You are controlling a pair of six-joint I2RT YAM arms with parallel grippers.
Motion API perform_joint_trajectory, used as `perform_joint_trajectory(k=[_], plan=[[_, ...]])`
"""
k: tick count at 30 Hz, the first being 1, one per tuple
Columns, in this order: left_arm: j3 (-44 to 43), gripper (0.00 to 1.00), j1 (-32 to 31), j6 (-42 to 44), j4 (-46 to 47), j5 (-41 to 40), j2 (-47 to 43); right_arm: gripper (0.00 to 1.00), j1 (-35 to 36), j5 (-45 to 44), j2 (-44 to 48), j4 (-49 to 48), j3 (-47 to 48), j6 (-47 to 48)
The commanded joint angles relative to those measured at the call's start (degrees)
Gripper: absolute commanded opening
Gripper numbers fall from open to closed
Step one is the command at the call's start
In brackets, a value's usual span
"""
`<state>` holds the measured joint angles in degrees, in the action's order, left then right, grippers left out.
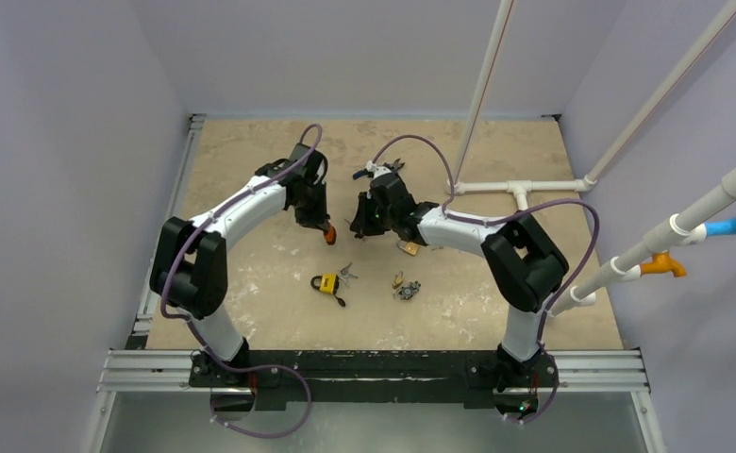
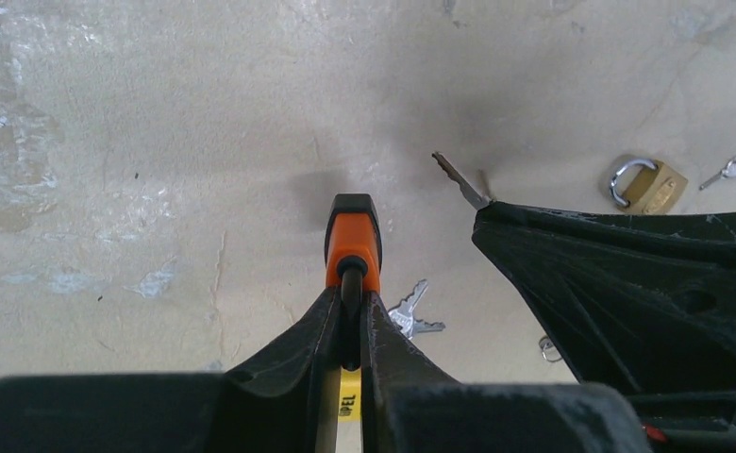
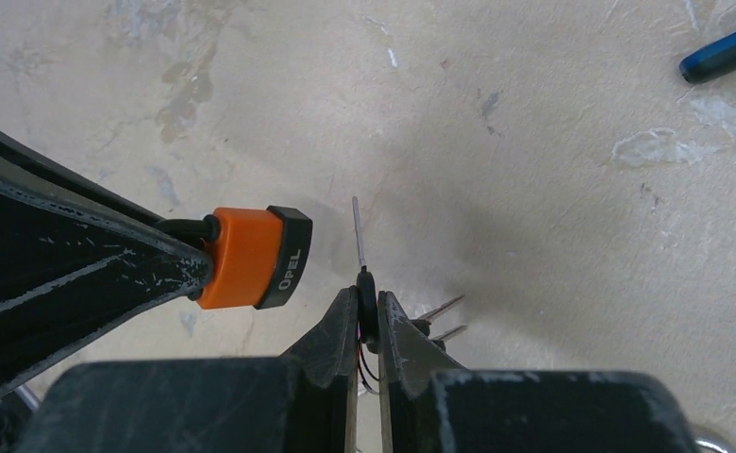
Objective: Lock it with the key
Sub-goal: Place the key at the center of the board.
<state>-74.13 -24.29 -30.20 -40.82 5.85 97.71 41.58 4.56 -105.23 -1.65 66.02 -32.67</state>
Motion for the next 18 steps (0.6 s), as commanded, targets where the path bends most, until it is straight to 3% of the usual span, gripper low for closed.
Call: perform_joint_trajectory(k=[1,12,14,18], plan=[[-0.3,0.0,1.1,-2.1,4.6,0.9,1.6,0.0,0.7,-2.2,-2.1,-3.3,3.2,-1.2],[-0.4,0.31,2.6,-2.0,5.2,3.2,1.3,0.01,1.2,-0.5,-8.4,-1.5,9.1,-0.3],[-0.9,0.4,3.0,-1.7,4.2,3.5,-0.2,0.11,1.2,-0.2,-8.5,-0.6,9.7,0.1],[-2.2,0.6,3.0,0.3,1.3,1.6,-5.4,0.39,1.2,0.4,-6.9,0.3,9.6,0.2]])
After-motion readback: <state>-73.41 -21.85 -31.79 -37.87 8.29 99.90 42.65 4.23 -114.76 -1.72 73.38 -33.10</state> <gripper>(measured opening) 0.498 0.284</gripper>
